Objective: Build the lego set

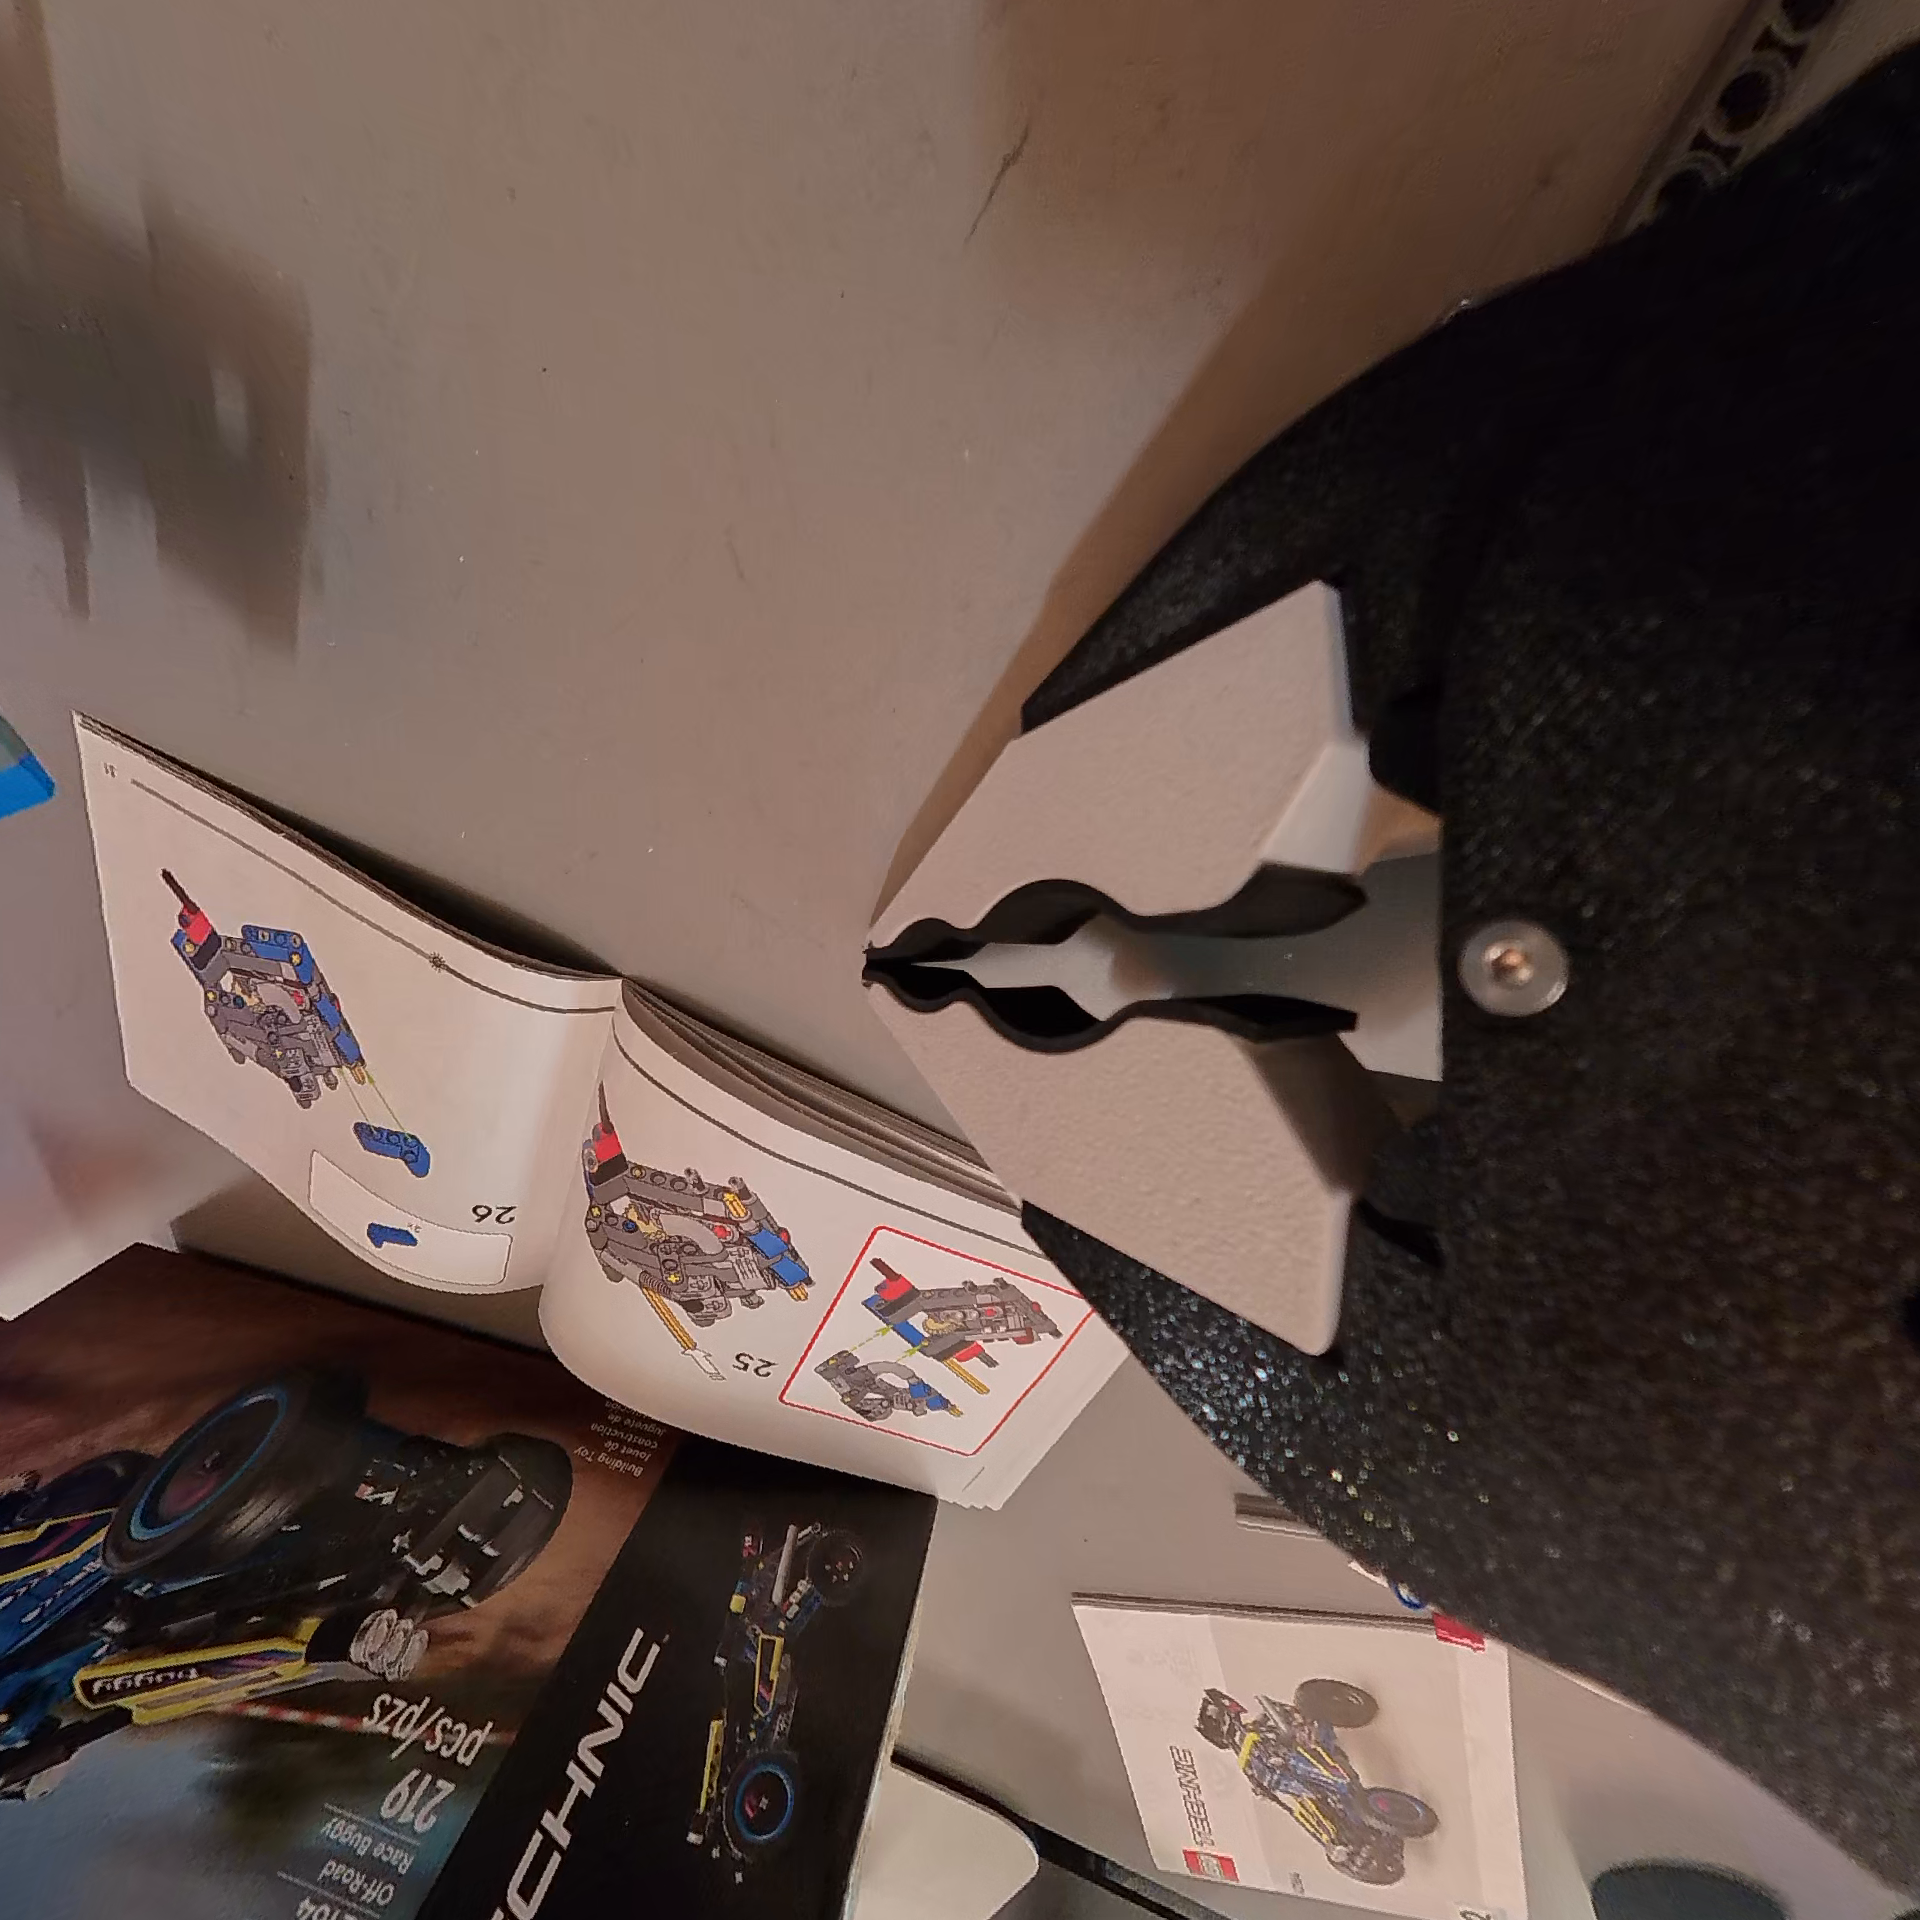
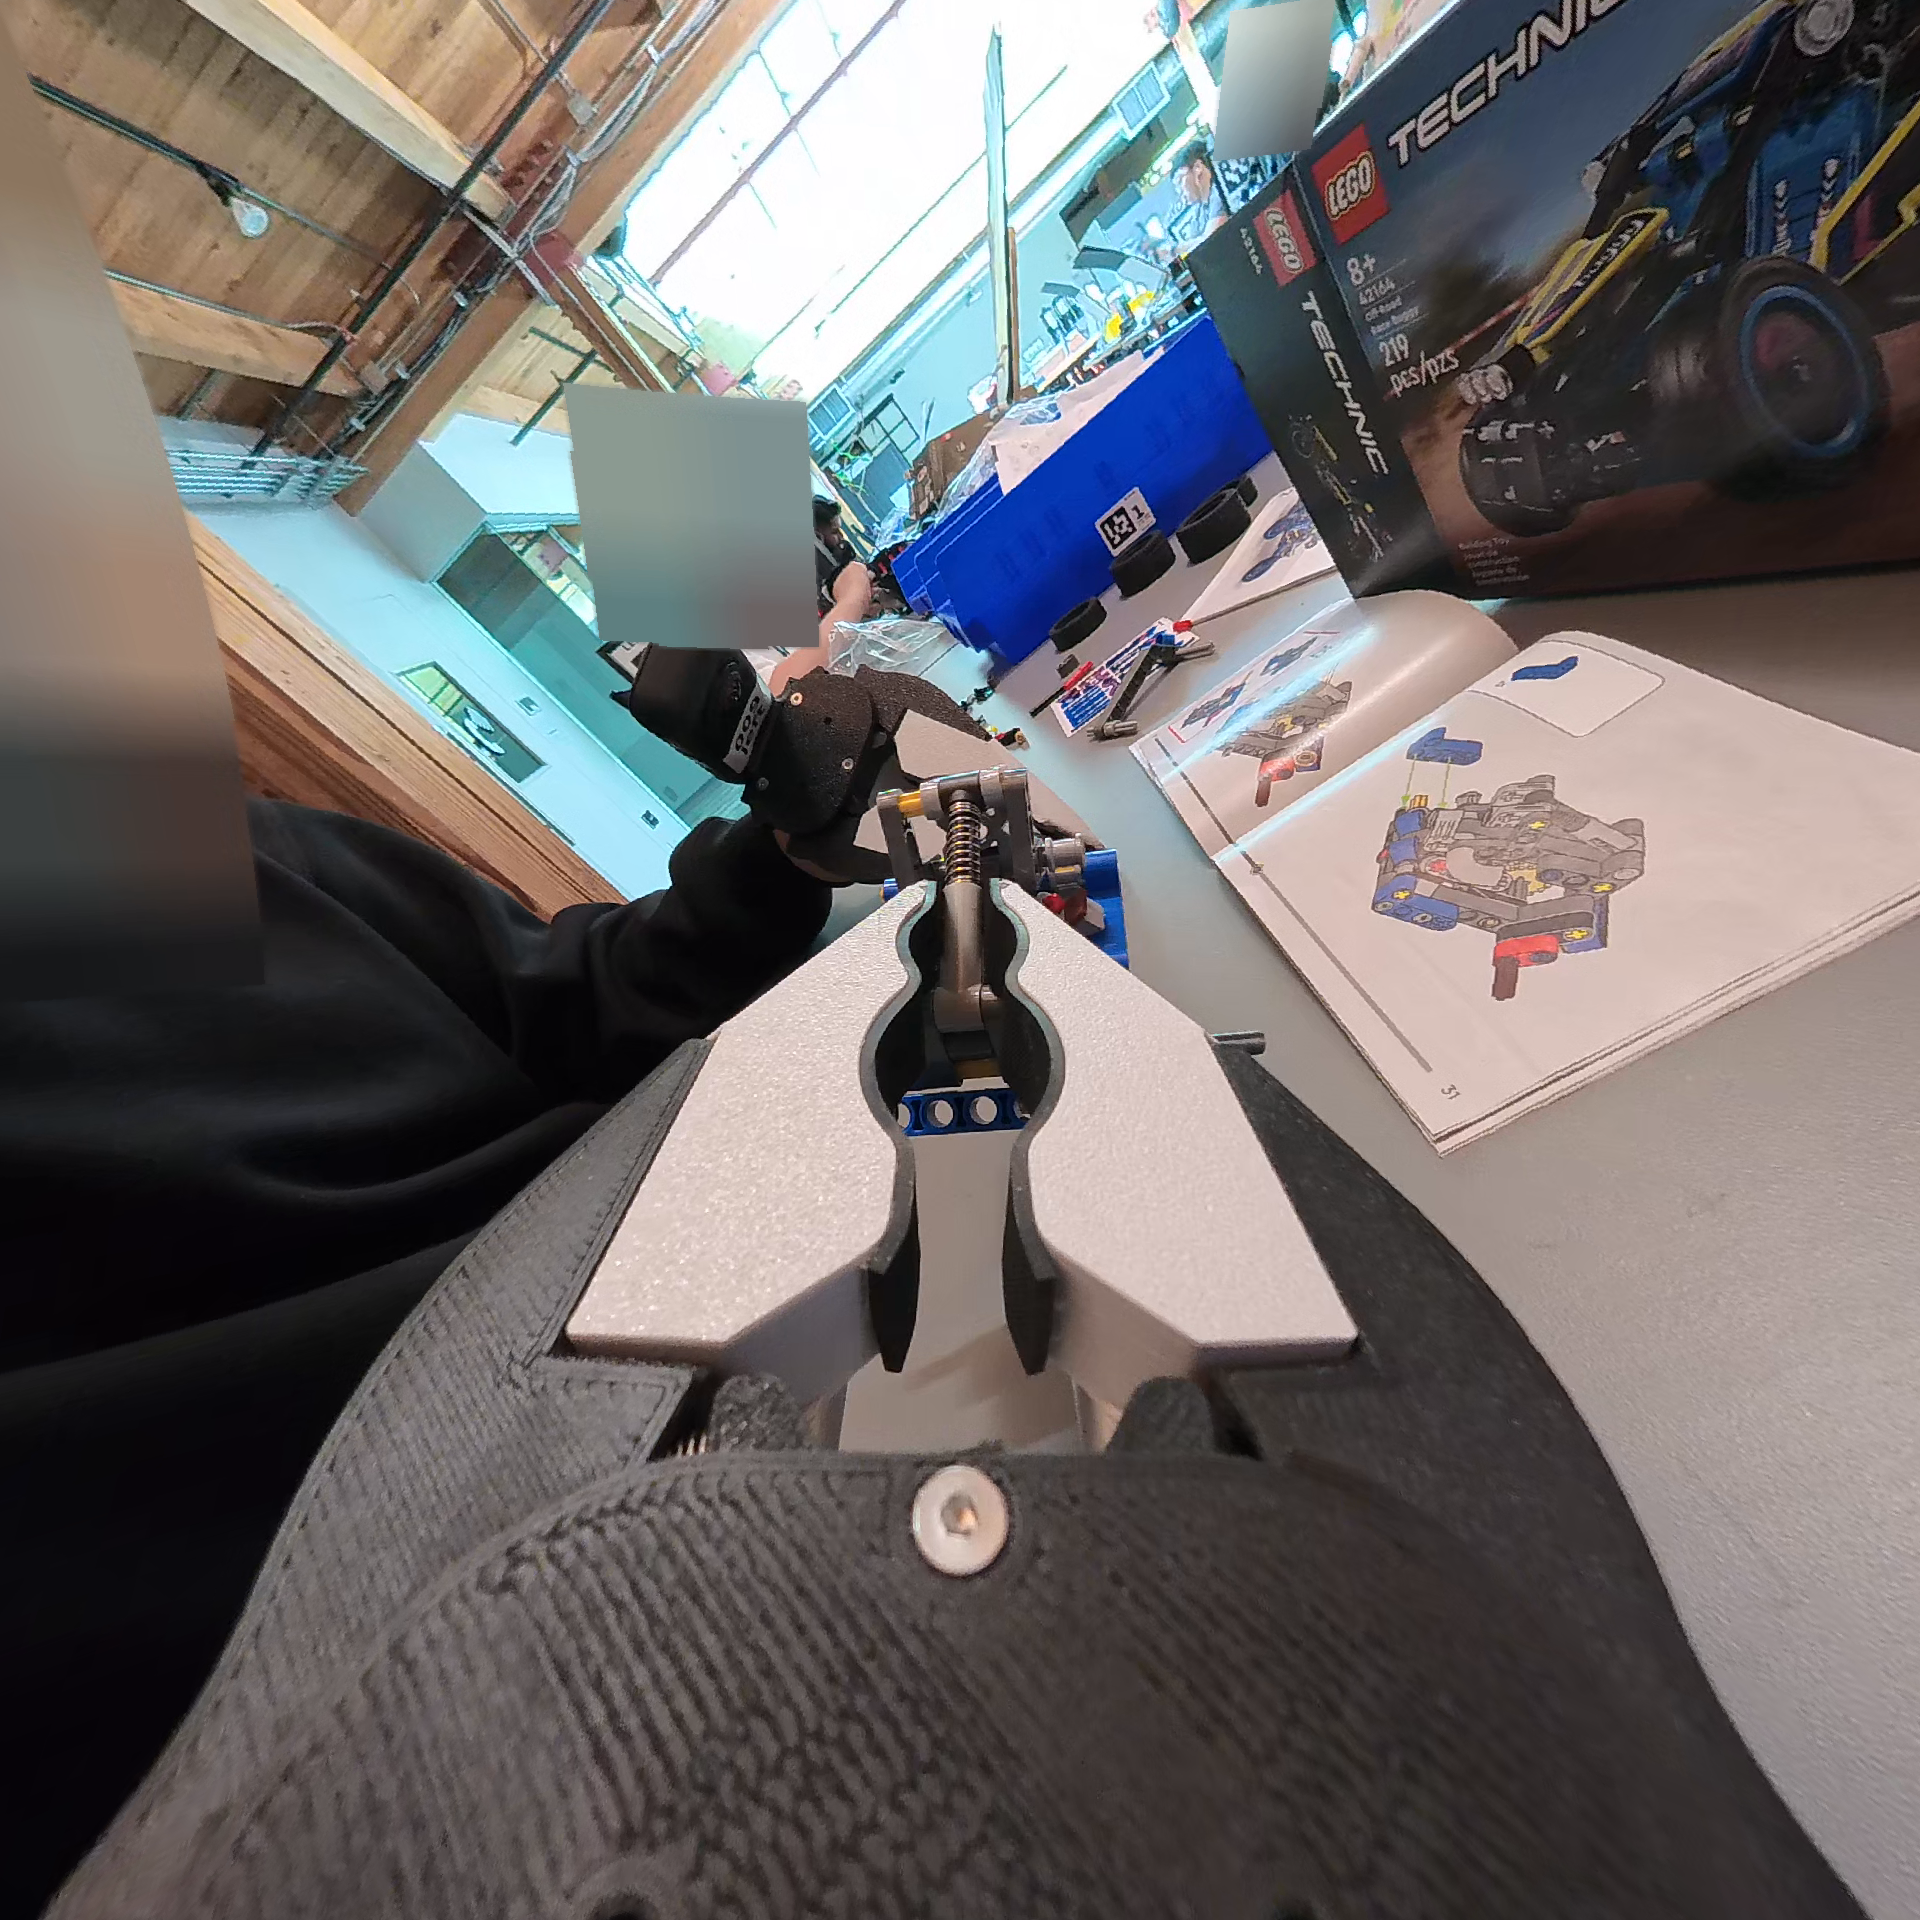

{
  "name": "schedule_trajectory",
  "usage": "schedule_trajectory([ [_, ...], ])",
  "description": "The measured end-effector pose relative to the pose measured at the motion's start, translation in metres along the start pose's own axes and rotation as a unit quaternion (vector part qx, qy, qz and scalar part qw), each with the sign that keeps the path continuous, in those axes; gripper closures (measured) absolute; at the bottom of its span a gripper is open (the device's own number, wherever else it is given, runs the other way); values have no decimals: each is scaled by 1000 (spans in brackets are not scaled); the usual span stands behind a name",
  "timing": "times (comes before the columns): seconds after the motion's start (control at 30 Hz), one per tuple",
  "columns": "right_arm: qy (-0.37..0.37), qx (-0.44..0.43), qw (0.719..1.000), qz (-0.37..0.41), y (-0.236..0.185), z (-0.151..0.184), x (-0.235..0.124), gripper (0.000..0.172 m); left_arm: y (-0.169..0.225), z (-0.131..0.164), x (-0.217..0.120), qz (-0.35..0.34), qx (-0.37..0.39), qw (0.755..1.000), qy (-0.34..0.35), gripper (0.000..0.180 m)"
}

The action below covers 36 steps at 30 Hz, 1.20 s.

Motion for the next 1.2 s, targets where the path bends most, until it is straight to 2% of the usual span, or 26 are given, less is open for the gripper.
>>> schedule_trajectory([
  [0.67,10,-38,999,-32,-10,-3,0,168,0,0,0,-3,4,1000,0,180],
  [0.77,17,-68,996,-47,-16,-4,0,168,1,0,0,-3,5,1000,0,180],
  [0.97,33,-181,978,-99,-42,-5,3,168,1,0,0,-4,6,1000,1,180],
  [1.1,89,-240,958,-129,-57,-13,0,168,1,0,0,-4,6,1000,1,180],
  [1.2,126,-275,945,-121,-62,-19,-5,168,1,0,0,-3,5,1000,1,180],
])
Point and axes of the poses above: each gripper's, where its closed fingertips meet, x out along the fingers, z out of its underside, y = z × x across the jaws, the point moved 6 cm from there along -x, back along the fingers, and after that the axes turned 3 degrees about z, right-handed, at the moved point
